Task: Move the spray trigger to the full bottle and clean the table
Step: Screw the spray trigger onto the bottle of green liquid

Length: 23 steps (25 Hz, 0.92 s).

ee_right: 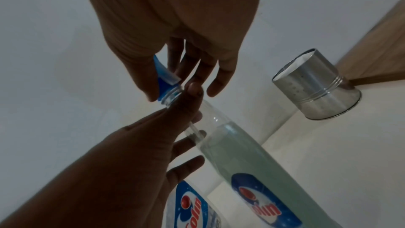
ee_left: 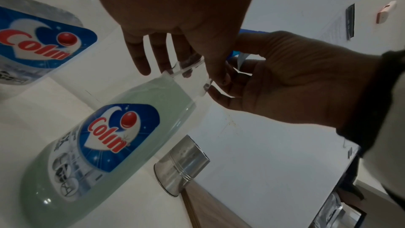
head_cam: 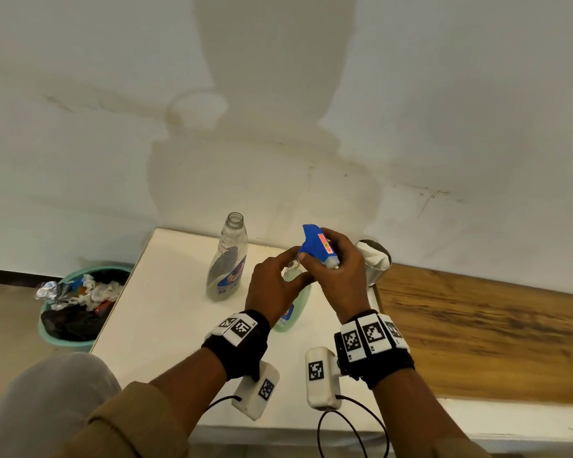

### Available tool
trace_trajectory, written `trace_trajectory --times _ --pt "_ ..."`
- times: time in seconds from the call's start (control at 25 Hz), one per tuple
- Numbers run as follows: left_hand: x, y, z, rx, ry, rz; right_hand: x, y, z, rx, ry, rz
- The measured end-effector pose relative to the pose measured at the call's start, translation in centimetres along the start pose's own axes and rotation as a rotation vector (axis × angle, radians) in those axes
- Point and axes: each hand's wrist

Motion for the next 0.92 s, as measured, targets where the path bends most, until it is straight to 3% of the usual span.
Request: trace_trajectory --times 0.16,0.32,0.48,0.64,0.76,0.92 --pt "0.0 0.0 0.0 0.002 0.024 -0.014 1.3 -0.2 0.1 0.032 -0.006 0.118" --pt "0.3 -0.9 -0.4 -0.037 -0.042 -0.082 -0.2 -1.9 0.2 0.092 -0.335 0.134" --pt "0.5 -0.7 -0.7 -0.086 -0.036 -0.062 -1.7 -5.3 -0.8 -0.012 -0.463 0.198" --pt "0.5 -0.5 -0.6 -0.130 -0.030 -0.059 -2.4 -6.9 -2.7 -0.123 -0.595 0.464" --pt "0.3 0.2 -0.4 -0.166 -0.038 -0.072 -2.3 -7.1 -3.6 -0.182 -0.589 0.654" --pt "0.2 0.7 -0.5 -0.186 -0.027 -0.090 -1.2 -7.8 -4.1 -0.145 -0.445 0.850"
Point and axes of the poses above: each hand's wrist, its own z-axis away from the middle knuckle, its own x-axis out of the palm, y = z × x, and after that the axes turned 8 degrees about -z, right-handed
